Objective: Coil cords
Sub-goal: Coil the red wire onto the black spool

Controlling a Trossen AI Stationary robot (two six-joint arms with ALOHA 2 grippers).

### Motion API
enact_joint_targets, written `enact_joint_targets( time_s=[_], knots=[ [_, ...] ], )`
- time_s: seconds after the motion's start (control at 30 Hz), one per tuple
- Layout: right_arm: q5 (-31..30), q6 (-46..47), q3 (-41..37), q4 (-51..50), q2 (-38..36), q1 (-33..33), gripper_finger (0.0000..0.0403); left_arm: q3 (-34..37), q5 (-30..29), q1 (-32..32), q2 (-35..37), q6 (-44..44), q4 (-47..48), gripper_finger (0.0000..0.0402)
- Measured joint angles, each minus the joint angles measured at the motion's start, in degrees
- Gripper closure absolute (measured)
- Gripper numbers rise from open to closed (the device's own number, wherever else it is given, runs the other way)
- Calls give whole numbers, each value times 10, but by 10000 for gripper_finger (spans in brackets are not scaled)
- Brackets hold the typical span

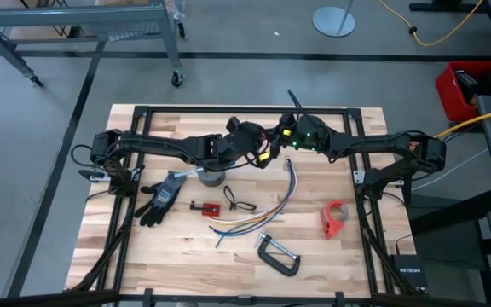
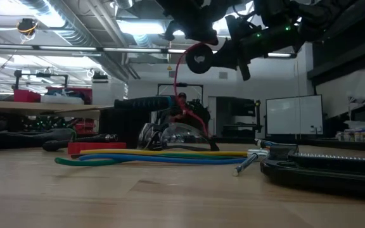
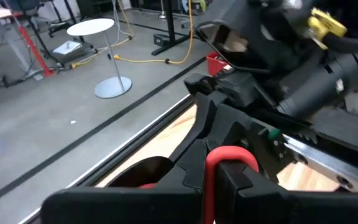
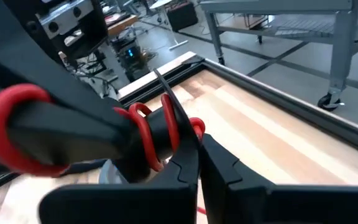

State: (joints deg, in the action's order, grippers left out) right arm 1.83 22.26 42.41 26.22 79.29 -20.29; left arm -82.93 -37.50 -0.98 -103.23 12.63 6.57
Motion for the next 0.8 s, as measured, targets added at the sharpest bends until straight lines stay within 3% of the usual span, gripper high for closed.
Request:
enact_joint_targets(
  time_s=[0.17, 0.5, 0.8],
  knots=[
    [31, 0, 0, -4, 0, 0, 401, 1, -6, 17, -1, -11, 2, 401],
    [86, 5, 0, 1, 0, 0, 401, 1, -76, 50, 0, -43, 4, 401],
    [94, 7, 2, 11, -2, 1, 401, 3, -211, 78, -2, -92, 3, 401]
  ],
)
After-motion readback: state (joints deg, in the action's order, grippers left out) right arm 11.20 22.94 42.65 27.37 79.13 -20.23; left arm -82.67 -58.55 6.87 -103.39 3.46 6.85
